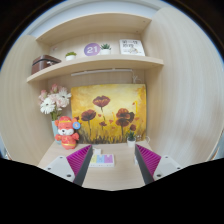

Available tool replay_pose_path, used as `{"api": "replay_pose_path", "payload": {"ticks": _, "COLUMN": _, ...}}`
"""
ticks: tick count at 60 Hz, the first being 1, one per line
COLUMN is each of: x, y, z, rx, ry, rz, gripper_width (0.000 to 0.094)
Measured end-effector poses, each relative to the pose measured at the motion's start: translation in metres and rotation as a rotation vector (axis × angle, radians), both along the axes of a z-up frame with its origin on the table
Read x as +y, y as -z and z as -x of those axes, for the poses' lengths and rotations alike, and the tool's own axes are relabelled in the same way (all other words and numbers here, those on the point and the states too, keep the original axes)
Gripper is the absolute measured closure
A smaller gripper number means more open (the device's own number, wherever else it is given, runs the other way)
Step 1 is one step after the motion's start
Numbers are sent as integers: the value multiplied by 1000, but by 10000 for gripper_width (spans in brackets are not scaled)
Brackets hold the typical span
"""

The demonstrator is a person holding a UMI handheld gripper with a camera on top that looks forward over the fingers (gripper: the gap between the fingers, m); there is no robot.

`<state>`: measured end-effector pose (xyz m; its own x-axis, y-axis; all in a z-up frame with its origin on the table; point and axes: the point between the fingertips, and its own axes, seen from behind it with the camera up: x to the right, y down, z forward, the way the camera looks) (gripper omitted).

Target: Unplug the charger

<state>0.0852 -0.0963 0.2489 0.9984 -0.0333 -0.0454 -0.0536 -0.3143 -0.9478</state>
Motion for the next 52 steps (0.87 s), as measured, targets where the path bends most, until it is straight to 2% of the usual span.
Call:
{"api": "replay_pose_path", "payload": {"ticks": 14, "x": -78, "y": 46, "z": 83, "rx": -12, "ry": -119, "rz": 105, "gripper_width": 69}}
{"api": "replay_pose_path", "payload": {"ticks": 26, "x": -116, "y": 53, "z": 118, "rx": -30, "ry": -188, "rz": 106, "gripper_width": 72}}
{"api": "replay_pose_path", "payload": {"ticks": 33, "x": -129, "y": 57, "z": 123, "rx": -16, "ry": -192, "rz": 128, "gripper_width": 73}}
{"api": "replay_pose_path", "payload": {"ticks": 52, "x": -139, "y": 54, "z": 116, "rx": -37, "ry": -176, "rz": 111, "gripper_width": 73}}
